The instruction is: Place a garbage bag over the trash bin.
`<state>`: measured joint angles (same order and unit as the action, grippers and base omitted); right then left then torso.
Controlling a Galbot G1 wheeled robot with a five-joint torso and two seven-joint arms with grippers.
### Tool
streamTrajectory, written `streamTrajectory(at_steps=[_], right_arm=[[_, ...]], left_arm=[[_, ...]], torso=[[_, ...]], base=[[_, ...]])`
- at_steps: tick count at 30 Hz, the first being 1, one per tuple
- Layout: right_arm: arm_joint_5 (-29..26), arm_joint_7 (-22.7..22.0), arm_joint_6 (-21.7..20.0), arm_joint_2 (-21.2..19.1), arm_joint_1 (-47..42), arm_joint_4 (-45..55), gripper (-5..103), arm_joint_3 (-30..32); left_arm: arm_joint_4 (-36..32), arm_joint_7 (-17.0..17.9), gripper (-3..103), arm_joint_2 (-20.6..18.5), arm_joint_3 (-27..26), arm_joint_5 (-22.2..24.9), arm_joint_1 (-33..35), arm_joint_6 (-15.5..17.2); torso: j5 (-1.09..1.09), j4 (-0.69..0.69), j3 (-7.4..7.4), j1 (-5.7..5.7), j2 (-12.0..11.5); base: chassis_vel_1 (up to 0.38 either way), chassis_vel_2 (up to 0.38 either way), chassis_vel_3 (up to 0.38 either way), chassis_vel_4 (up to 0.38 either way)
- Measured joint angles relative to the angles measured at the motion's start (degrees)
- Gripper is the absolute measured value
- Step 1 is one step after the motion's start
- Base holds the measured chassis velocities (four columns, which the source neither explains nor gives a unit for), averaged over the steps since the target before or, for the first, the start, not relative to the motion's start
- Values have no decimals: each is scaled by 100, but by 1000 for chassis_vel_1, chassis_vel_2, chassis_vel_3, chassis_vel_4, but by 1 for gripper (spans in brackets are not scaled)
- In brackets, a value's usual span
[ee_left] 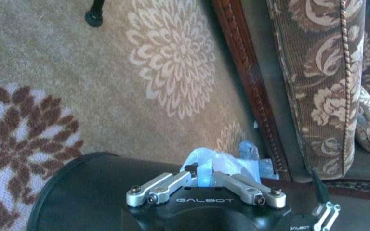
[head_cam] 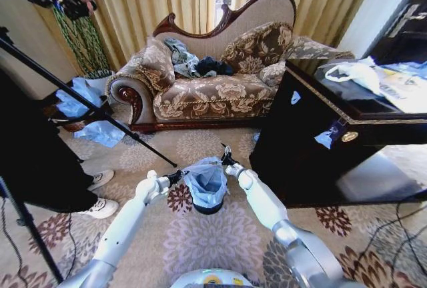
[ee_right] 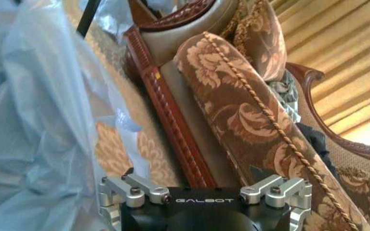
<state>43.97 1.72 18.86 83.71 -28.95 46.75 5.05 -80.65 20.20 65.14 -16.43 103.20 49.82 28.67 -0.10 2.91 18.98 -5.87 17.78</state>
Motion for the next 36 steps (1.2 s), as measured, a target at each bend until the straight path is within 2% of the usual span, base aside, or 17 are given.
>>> streamTrajectory(at_steps=[2,7,9,16,18,22,24,28,31,33,35,36], right_arm=[[310,-26,42,84,11,-85,100,105],[552,-66,80,158,-11,-119,100,153],[864,-105,167,199,-11,-163,100,265],[1153,-132,271,188,14,-223,100,384],[1143,-35,387,154,47,-226,100,391],[1031,120,582,100,83,-241,100,347],[892,148,708,57,86,-208,100,320],[691,171,785,-23,73,-37,100,252],[95,488,684,-255,32,200,100,63],[-75,543,641,-300,19,234,100,15],[-708,674,373,-454,-85,380,100,-165],[-708,674,373,-454,-85,380,100,-165]], left_arm=[[65,14,0,33,-79,0,-13,1],[133,18,0,82,-277,8,-10,18],[170,20,0,103,-374,14,11,59],[145,-25,0,122,-365,-30,135,173],[38,-143,0,107,-285,-162,205,244],[-55,-357,0,90,-192,-342,235,301],[-108,-684,0,67,-94,-632,224,313],[-179,-919,0,29,-57,-771,193,324],[-243,-974,0,-75,-66,-780,176,332],[-246,-975,0,-96,-76,-779,176,332],[-243,-975,0,-170,-159,-756,182,333],[-243,-975,0,-170,-159,-756,182,333]], torso=[[0,0,0,0,0],[0,-1,0,0,0],[0,-1,0,0,0],[0,-1,0,0,0],[0,0,0,0,0],[0,-1,0,0,0],[0,0,0,0,0],[1,-1,0,0,0],[0,0,0,0,0],[-1,0,0,0,0],[1,0,0,0,0],[1,0,0,0,0]], base=[[0,0,0,0],[0,0,0,0],[0,0,0,0],[0,0,0,0],[0,0,0,0],[0,0,0,0],[0,0,0,0],[0,0,0,0],[0,0,0,0],[0,0,0,0],[0,0,0,0],[0,0,0,0]])
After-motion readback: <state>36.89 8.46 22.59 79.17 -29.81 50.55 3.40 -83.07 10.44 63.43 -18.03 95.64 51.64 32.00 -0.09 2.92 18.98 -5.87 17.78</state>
